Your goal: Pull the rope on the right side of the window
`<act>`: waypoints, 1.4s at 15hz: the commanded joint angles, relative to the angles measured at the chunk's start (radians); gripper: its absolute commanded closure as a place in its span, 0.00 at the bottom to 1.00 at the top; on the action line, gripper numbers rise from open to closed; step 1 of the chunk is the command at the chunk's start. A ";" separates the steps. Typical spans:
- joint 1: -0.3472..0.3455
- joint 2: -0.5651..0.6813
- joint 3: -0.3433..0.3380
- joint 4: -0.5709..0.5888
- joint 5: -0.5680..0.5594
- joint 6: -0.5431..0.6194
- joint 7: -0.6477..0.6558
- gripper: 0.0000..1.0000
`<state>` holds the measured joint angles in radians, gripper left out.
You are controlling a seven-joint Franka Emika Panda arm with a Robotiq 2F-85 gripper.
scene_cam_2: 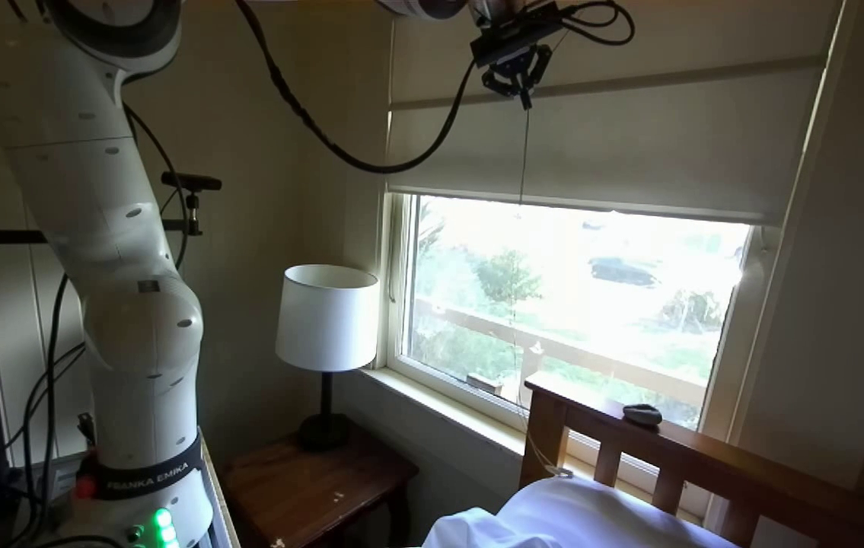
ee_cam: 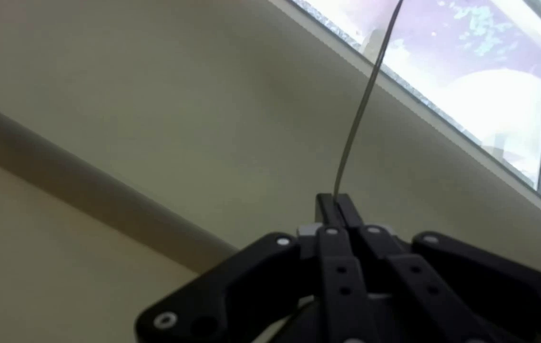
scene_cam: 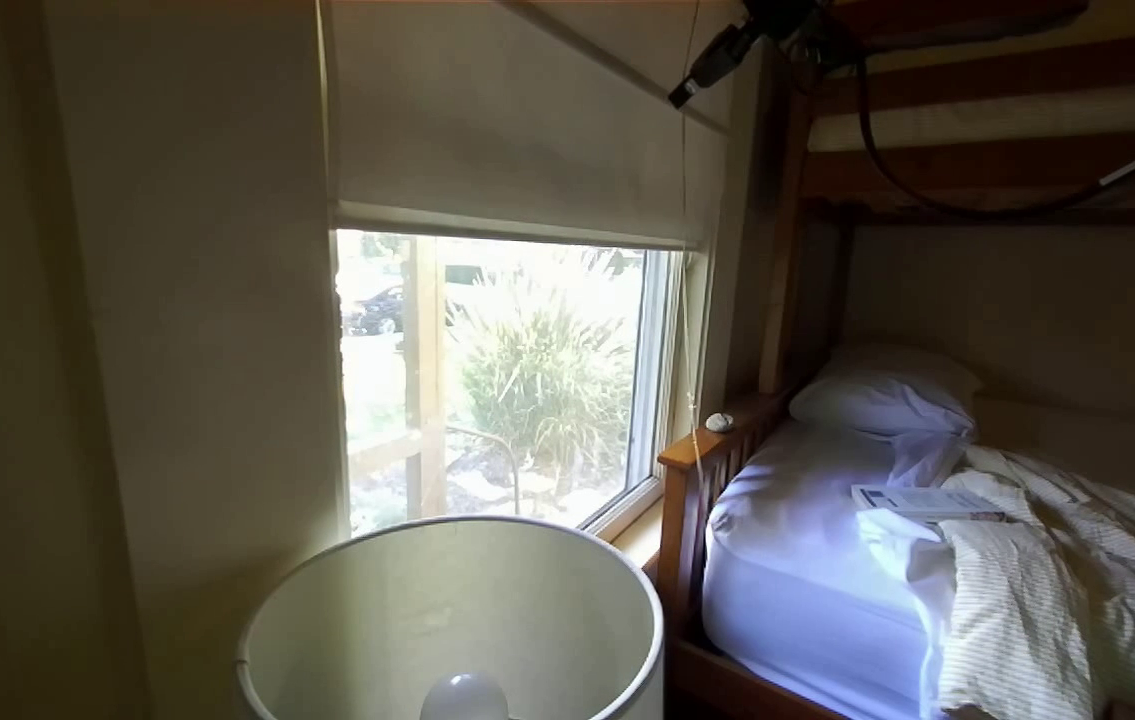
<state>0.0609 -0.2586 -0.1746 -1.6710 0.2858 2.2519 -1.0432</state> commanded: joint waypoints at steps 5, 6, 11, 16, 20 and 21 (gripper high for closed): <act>-0.002 -0.022 -0.018 -0.060 0.028 -0.065 -0.142 1.00; -0.018 -0.017 -0.016 -0.046 0.008 -0.021 -0.133 1.00; -0.072 0.014 -0.036 -0.001 -0.010 0.143 -0.081 1.00; -0.113 0.015 -0.054 0.050 -0.048 0.327 -0.007 1.00; -0.128 0.035 -0.075 0.120 -0.080 0.421 0.057 1.00; -0.130 0.040 -0.084 0.142 -0.080 0.424 0.072 1.00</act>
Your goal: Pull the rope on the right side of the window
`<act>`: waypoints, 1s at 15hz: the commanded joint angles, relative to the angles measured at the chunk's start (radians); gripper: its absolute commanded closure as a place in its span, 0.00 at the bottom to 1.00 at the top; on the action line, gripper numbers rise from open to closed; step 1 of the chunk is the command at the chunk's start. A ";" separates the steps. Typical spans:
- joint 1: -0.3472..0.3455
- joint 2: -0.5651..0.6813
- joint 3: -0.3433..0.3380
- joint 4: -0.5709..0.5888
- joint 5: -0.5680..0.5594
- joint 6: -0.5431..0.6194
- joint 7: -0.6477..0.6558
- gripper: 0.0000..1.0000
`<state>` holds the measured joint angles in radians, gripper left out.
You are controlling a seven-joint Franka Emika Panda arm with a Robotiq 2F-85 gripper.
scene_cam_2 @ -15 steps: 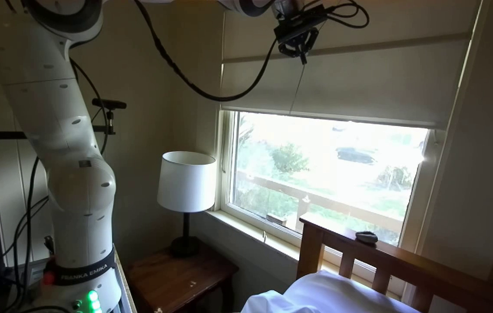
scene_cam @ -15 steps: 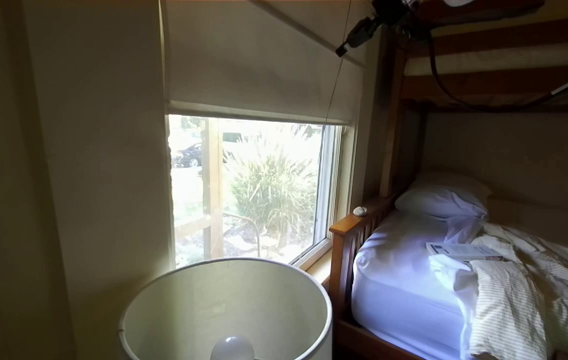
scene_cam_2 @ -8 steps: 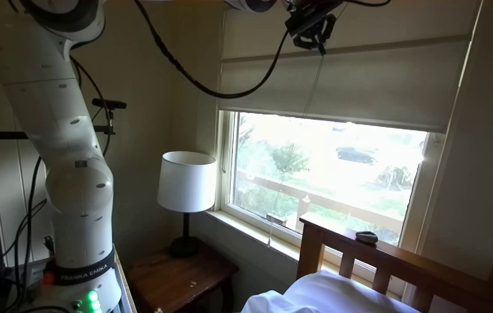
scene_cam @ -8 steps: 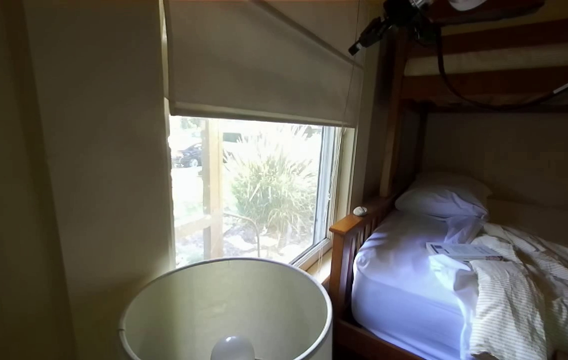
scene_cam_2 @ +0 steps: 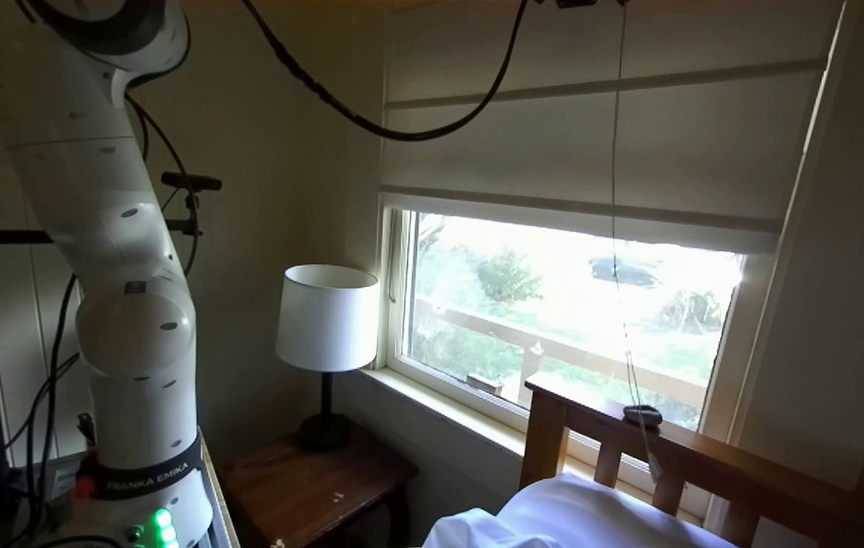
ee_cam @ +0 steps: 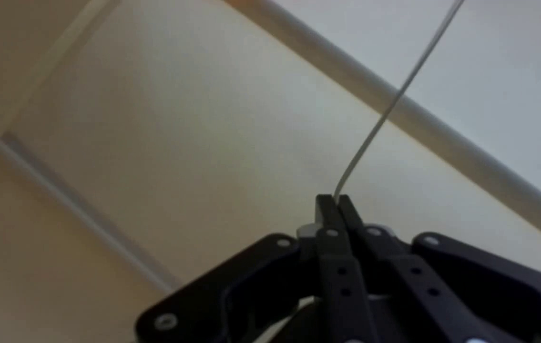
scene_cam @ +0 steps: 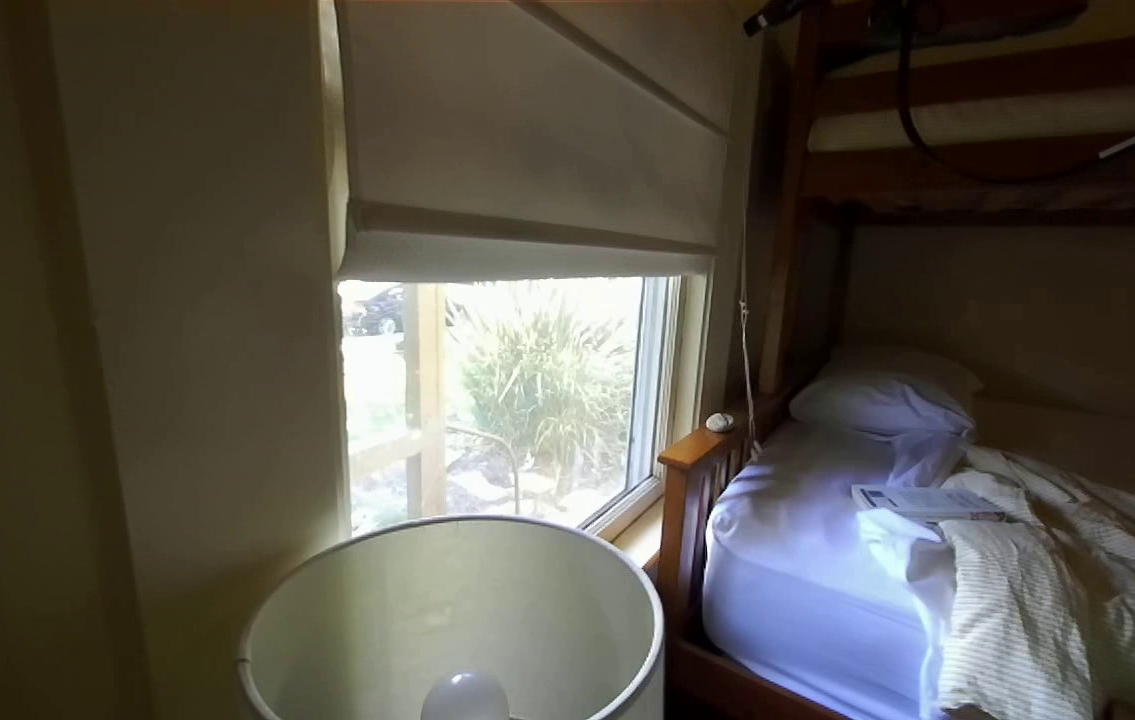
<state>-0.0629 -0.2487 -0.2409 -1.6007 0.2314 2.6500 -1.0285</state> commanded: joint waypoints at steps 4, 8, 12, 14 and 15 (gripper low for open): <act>0.000 0.049 -0.045 0.134 -0.019 0.018 0.074 0.66; -0.004 0.070 -0.044 0.160 -0.029 0.010 0.076 0.95; -0.018 0.048 -0.018 0.113 -0.077 -0.002 0.125 1.00; -0.029 0.019 0.002 0.070 -0.139 -0.040 0.173 1.00; -0.030 -0.003 0.011 0.044 -0.170 -0.079 0.192 1.00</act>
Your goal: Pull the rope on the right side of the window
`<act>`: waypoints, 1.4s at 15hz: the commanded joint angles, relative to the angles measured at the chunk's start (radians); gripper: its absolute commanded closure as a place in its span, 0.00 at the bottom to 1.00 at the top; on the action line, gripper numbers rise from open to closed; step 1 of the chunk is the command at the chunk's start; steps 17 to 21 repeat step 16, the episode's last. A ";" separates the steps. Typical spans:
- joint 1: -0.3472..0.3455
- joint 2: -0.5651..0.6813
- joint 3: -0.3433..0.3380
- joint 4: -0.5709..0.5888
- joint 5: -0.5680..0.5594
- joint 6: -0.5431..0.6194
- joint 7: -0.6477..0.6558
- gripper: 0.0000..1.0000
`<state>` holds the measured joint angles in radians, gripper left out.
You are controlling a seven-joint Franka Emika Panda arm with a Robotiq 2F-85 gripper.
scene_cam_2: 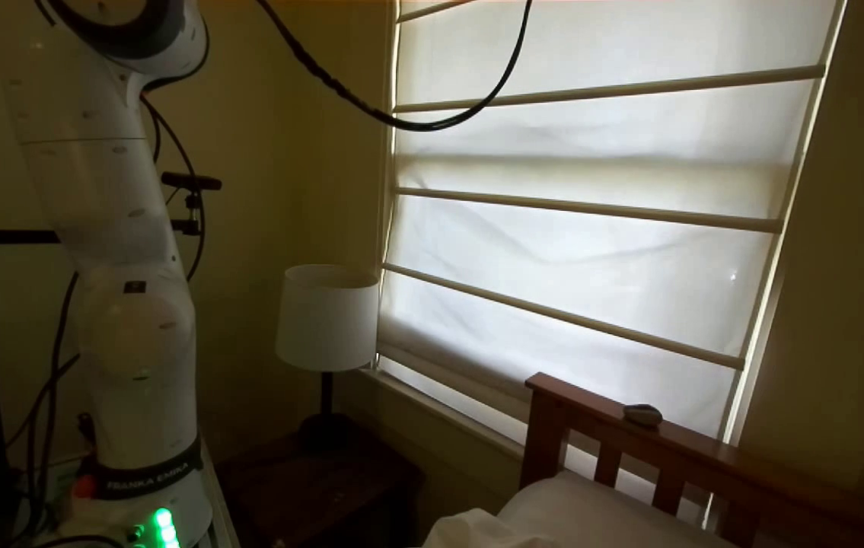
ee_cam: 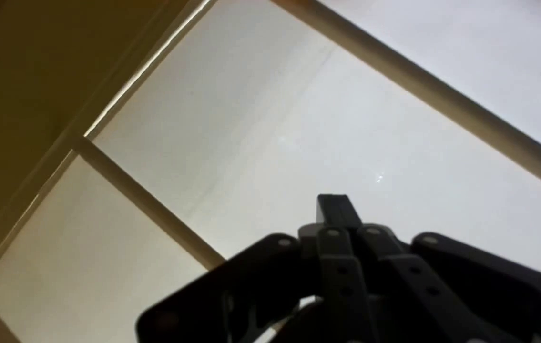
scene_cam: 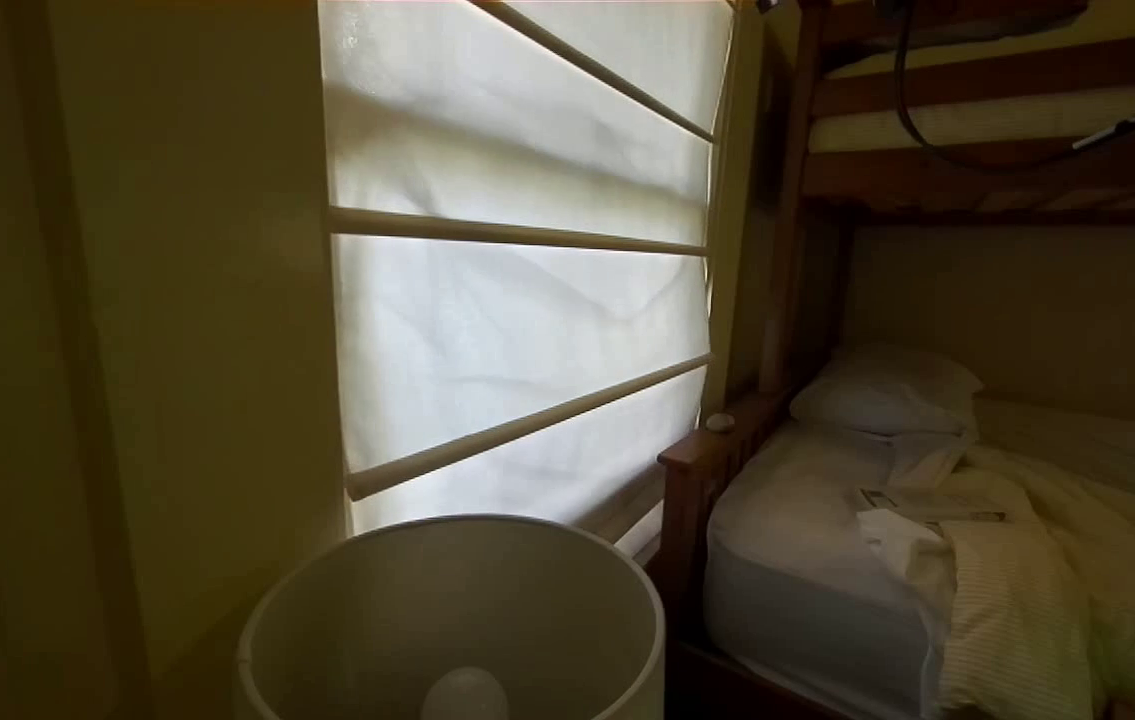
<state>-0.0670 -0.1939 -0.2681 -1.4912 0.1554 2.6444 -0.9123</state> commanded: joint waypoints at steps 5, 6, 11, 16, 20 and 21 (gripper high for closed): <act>-0.026 -0.148 0.085 -0.169 -0.214 -0.359 0.112 0.67; -0.031 -0.170 0.099 -0.203 -0.257 -0.400 0.120 0.59; -0.020 -0.272 0.131 -0.322 -0.382 -0.692 0.128 0.24; 0.010 -0.248 0.110 -0.295 -0.361 -0.838 0.118 0.15; 0.010 -0.248 0.110 -0.295 -0.361 -0.838 0.118 0.15; 0.010 -0.248 0.110 -0.295 -0.361 -0.838 0.118 0.15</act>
